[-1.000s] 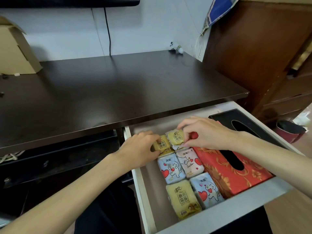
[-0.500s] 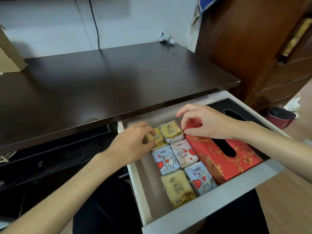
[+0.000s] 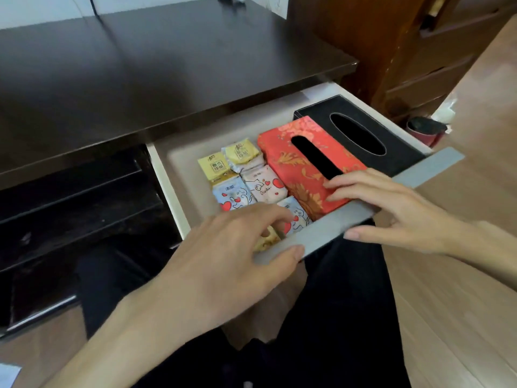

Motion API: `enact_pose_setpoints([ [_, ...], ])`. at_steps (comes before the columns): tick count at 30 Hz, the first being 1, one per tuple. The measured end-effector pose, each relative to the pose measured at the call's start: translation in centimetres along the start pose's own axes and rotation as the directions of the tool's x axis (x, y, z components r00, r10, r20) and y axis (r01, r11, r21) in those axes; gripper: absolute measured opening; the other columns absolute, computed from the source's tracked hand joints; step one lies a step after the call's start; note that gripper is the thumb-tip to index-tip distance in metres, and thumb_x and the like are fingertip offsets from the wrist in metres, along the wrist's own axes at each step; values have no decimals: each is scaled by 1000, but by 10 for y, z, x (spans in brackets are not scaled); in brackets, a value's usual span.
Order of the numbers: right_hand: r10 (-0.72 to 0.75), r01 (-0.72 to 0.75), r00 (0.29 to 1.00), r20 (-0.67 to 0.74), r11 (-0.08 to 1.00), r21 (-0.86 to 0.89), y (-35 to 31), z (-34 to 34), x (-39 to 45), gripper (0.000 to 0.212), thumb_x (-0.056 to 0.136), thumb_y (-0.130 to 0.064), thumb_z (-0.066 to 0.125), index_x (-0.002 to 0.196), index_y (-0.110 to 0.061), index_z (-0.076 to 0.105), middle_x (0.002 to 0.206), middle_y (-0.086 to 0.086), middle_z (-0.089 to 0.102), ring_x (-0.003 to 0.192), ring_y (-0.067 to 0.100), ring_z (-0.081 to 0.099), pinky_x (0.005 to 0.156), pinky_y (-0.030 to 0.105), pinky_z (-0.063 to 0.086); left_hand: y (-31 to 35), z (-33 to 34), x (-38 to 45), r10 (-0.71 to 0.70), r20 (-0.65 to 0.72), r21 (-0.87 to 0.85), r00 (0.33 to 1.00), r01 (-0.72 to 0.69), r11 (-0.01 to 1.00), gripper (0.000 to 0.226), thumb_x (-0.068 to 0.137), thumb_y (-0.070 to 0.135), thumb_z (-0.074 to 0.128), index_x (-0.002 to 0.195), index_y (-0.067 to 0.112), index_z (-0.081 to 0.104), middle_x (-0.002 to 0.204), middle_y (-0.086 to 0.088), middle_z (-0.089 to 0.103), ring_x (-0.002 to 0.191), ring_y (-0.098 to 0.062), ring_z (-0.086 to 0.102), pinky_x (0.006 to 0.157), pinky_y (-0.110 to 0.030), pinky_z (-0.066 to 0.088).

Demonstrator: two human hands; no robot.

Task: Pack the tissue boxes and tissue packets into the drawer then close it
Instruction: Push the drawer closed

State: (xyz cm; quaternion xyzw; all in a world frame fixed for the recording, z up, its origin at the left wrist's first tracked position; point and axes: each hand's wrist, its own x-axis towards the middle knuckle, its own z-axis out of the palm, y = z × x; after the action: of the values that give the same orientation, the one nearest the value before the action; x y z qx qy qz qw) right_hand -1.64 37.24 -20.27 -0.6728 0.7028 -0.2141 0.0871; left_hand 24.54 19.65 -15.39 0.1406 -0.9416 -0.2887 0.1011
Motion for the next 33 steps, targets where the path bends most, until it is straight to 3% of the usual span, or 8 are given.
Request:
enact_pose_setpoints([
  [5, -33, 14, 990, -134, 990, -141, 3, 12, -7, 57, 92, -55, 64, 132, -14, 66, 145, 1, 58, 133, 22, 54, 104, 52, 44, 4, 34, -11, 46, 19, 278, 999, -49, 959, 60, 86, 67, 42, 139, 39, 38, 123, 17, 59, 110, -11, 59, 78, -33, 52],
  [8, -60, 27, 982, -178, 983, -183, 7, 17, -5, 58, 89, -56, 65, 129, -14, 69, 141, 1, 61, 132, 22, 56, 114, 54, 37, -2, 42, -14, 93, 2, 390, 996, -86, 917, 56, 79, 44, 73, 128, 20, 62, 96, 6, 71, 82, -21, 70, 51, -34, 51],
  [11, -79, 37, 976, -203, 979, -200, 12, 19, -3, 58, 88, -56, 67, 128, -15, 70, 140, 0, 62, 132, 20, 56, 123, 52, 26, -11, 46, -13, 145, -55, 407, 988, -110, 907, 51, 73, 37, 82, 118, 17, 68, 88, 5, 71, 73, -22, 70, 43, -33, 51],
  [19, -85, 41, 964, -251, 983, -176, 24, 22, 29, 56, 88, -57, 67, 129, -19, 69, 141, -4, 62, 130, 10, 53, 127, 51, 14, -33, 38, 7, 166, -99, 500, 981, -95, 861, 48, 81, 40, 73, 122, 17, 65, 93, 3, 74, 80, -24, 72, 49, -38, 56],
  [23, 9, -36, 942, -337, 997, -74, 34, 29, 59, 57, 84, -64, 68, 126, -25, 68, 140, -10, 61, 134, 3, 48, 127, 35, 9, -53, 25, 27, 169, -145, 528, 975, -68, 846, 44, 82, 41, 73, 120, 19, 66, 96, 2, 75, 84, -27, 72, 50, -38, 56],
  [25, 71, -72, 909, -410, 997, 15, 37, 36, 72, 54, 84, -62, 71, 124, -25, 69, 139, -9, 61, 135, 4, 49, 125, 32, 13, -65, 18, 37, 168, -185, 536, 968, -44, 843, 44, 80, 42, 75, 118, 20, 67, 96, 2, 76, 85, -27, 72, 50, -37, 55],
  [30, 156, -89, 847, -508, 984, 154, 51, 46, 92, 37, 93, -38, 75, 125, -20, 68, 142, -7, 57, 135, 10, 49, 118, 46, 31, -96, 4, 56, 98, -297, 507, 950, 70, 859, 39, 80, 49, 73, 112, 27, 70, 99, 9, 75, 90, -22, 72, 55, -34, 52],
  [33, 316, -186, 761, -566, 943, 275, 65, 40, 97, 38, 93, -35, 74, 128, -21, 67, 148, -7, 51, 141, 7, 42, 118, 37, 33, -112, 4, 47, -1, -417, 376, 909, 173, 910, 37, 81, 41, 76, 114, 27, 70, 106, 9, 74, 95, -18, 70, 66, -34, 57],
])
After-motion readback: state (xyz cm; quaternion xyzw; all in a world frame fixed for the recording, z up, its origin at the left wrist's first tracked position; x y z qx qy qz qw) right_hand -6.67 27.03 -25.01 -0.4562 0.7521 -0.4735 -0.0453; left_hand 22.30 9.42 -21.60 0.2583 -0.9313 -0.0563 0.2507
